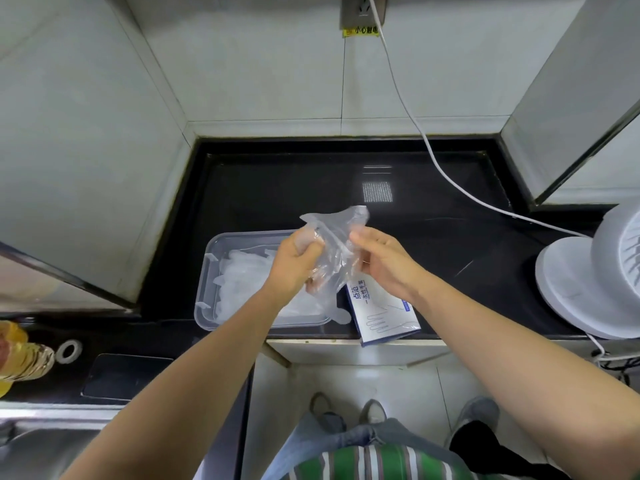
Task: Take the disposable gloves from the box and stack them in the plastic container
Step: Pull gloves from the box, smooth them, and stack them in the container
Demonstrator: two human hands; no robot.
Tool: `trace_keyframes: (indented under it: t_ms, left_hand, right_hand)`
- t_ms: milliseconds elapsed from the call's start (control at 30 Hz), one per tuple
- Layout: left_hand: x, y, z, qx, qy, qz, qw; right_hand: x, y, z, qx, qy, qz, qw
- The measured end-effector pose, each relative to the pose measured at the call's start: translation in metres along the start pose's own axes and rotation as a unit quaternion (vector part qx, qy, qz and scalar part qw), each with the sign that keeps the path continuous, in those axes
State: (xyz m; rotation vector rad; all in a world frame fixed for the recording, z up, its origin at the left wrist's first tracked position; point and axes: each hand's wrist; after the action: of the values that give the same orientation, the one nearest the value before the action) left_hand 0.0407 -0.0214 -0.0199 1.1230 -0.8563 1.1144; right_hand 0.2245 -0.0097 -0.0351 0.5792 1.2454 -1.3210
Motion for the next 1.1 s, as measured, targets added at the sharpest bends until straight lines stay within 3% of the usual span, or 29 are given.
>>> trace_keyframes:
  t_ms: [100,167,267,367,500,567,633,733,833,933,1100]
  left_hand:
    - [-0.006,0.022,-0.002,0.033,0.052,-0.014,0.998]
    - [-0.012,0.043,-0.003,0.052,0.012,-0.039,0.998]
    - [-0.016,0.065,-0.003,0.028,-0.033,-0.06,0.997]
    - [-0.021,0.08,-0.005,0.027,-0.014,-0.088,0.996]
    - [-0.015,0.093,0.001,0.044,0.016,0.07,0.996]
    - [-0.012,0.097,0.004,-0.006,0.087,0.15,0.985]
    - [-0.022,0.102,-0.002,-0.028,0.15,0.161,0.975]
    - [-0.037,0.108,-0.011,0.032,0.138,0.1,0.985]
    - [-0.048,0.107,-0.012,0.083,0.087,-0.079,0.99]
    - [-0.065,0.106,-0.011,0.1,0.013,-0.256,0.961]
    - [-0.072,0.09,-0.017,0.069,-0.01,-0.433,0.899]
  right_hand:
    - [-0.001,-0.009,-0.008,0.128,0.016,0.011,0.992]
    - [-0.001,-0.015,-0.015,0.193,0.022,0.009,0.981]
    - [0.0,-0.027,-0.021,0.153,-0.003,0.056,0.987]
    - [0.0,-0.05,-0.027,0.09,-0.019,0.115,0.989]
    - [0.006,-0.081,-0.042,0.149,0.012,0.12,0.981]
    - [0.012,-0.089,-0.049,0.151,0.031,0.162,0.975]
    - [0.015,-0.098,-0.055,0.151,0.048,0.237,0.959]
    - [0.02,-0.105,-0.059,0.178,0.059,0.288,0.939]
    - [0.028,-0.102,-0.065,0.195,0.052,0.335,0.921]
    - [0.03,-0.092,-0.069,0.235,0.052,0.335,0.911]
    - [0.013,-0.089,-0.063,0.302,0.182,0.297,0.887]
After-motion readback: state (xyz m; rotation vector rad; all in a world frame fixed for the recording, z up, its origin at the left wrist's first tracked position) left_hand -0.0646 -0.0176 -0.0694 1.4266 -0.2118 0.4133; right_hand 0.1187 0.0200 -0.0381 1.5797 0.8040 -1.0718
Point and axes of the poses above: each hand's wrist, its own z-axis away from the middle knuckle, its own y-axis out of the back of the hand, x = y × z
